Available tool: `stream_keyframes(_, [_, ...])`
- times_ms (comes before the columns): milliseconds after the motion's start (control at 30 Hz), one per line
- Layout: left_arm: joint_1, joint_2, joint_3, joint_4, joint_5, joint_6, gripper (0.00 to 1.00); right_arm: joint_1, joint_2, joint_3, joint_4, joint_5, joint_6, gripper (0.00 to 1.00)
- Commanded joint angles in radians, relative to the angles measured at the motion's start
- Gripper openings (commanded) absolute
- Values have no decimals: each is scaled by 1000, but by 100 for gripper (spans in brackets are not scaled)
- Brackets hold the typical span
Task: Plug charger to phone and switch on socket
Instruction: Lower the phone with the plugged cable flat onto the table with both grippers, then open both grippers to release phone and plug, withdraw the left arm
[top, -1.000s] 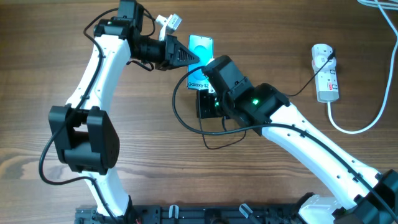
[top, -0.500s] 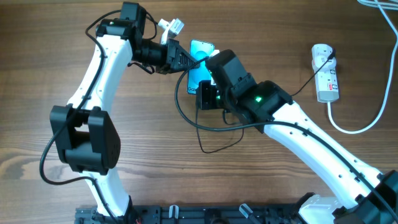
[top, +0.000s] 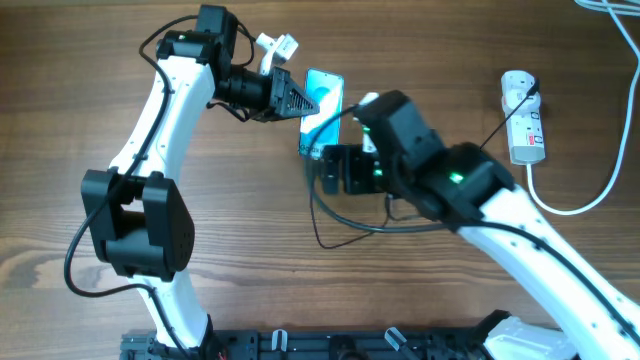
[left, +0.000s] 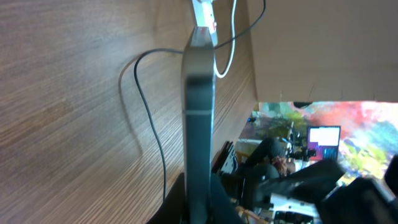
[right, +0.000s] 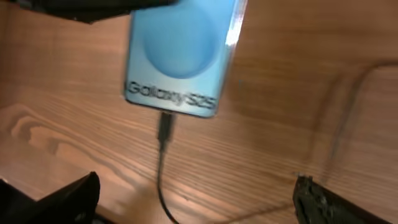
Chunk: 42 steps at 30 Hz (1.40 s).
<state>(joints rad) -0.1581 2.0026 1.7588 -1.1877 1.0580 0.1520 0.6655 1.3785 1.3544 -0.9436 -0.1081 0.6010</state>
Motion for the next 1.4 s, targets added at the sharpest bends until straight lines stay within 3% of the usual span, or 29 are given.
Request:
stream_keyframes(0, [-4,-30,-21,-45,20,163,4,-73,-42,20,-99,11,0,100])
stream_keyframes(100, [-23,-30,-72,-84,21,340,4,-98,-40,11,-216,105,-33,100])
stream_keyframes(233, [-47,-26,-125,1,21,342,4,-98,-40,-5,-246,145,-5,100])
stream_keyframes(333, [-47,-22,-145,143,-3,103,4,-97,-38,-8,-247,138,37,100])
stream_keyframes(433, [-47,-22,-165,275,-144,-163,4,-97,-32,-8,-243,127,68,100])
stream_keyframes(567, [-48,2,-172,318,-222,-321,4,-97,-10,-19,-224,102,109,100])
stream_keyframes(933, [-76,168,-172,381,-218,-325,4,-97,132,-26,-210,-5,108,100])
stream_keyframes(1367, [-97,241,-178,378,-270,-320,5,-97,171,-26,-190,-21,105,100])
